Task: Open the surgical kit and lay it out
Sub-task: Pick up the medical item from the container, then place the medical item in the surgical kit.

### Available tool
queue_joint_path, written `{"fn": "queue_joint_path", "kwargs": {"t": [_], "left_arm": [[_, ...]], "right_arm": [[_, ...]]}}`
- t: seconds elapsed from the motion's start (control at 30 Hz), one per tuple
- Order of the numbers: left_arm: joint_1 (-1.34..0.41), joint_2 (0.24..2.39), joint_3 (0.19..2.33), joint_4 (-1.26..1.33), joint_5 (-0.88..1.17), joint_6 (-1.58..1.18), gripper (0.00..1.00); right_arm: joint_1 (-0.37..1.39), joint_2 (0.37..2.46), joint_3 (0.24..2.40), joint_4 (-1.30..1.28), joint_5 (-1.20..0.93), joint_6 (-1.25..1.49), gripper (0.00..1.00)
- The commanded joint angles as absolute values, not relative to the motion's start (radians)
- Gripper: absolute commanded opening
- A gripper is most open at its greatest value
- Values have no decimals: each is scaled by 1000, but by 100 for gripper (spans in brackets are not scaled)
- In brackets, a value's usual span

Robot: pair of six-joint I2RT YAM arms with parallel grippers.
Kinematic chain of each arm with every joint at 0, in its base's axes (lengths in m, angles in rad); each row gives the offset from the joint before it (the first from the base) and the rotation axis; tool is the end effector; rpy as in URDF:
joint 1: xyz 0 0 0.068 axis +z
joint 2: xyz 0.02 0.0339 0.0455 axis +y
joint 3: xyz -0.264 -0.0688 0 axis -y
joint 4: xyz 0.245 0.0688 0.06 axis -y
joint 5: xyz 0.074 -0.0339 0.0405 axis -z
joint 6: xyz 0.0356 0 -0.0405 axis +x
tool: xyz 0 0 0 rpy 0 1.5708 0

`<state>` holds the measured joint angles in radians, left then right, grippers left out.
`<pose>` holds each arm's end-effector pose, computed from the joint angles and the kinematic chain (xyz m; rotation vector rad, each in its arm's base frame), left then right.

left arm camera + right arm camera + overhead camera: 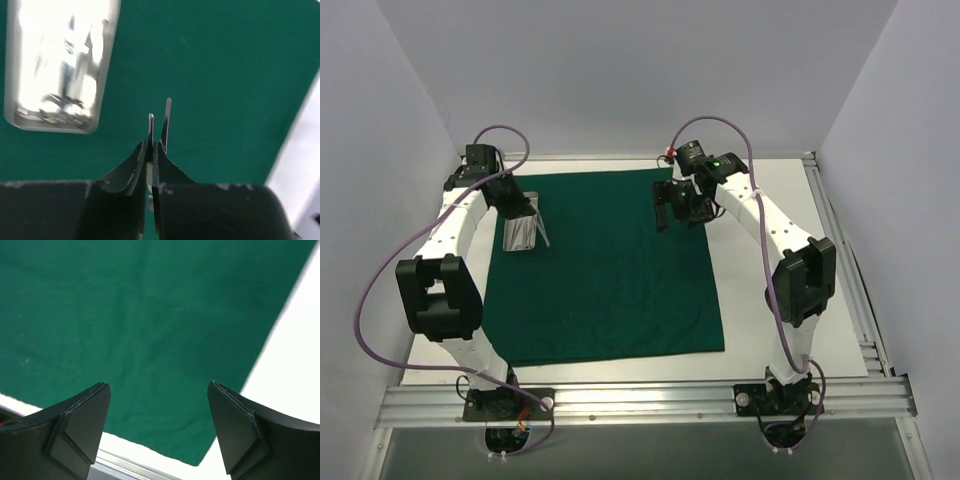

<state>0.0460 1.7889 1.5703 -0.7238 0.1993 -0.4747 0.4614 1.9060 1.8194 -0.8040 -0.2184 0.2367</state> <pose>0.3932 0.0110 0.2886 -0.5734 2.4726 -0.4232 0.3767 0.1959 0.3168 -0.3792 2.4903 0.5639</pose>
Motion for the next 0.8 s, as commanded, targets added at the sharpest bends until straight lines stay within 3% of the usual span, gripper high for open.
{"fn": "queue_joint_path", "kwargs": {"t": [0.0,0.37,0.77], "left_arm": [[11,1671,1500,-606,298,-707,2],[-123,1476,1319,-603,269,-870,2],[-250,1402,1304,-620,219,-946,2]], "right_arm": [[509,1829,1862,-801,-238,250,81],[667,1792,1907,-739,-353,229,76],[841,1838,1976,-739,-353,215,69]]}}
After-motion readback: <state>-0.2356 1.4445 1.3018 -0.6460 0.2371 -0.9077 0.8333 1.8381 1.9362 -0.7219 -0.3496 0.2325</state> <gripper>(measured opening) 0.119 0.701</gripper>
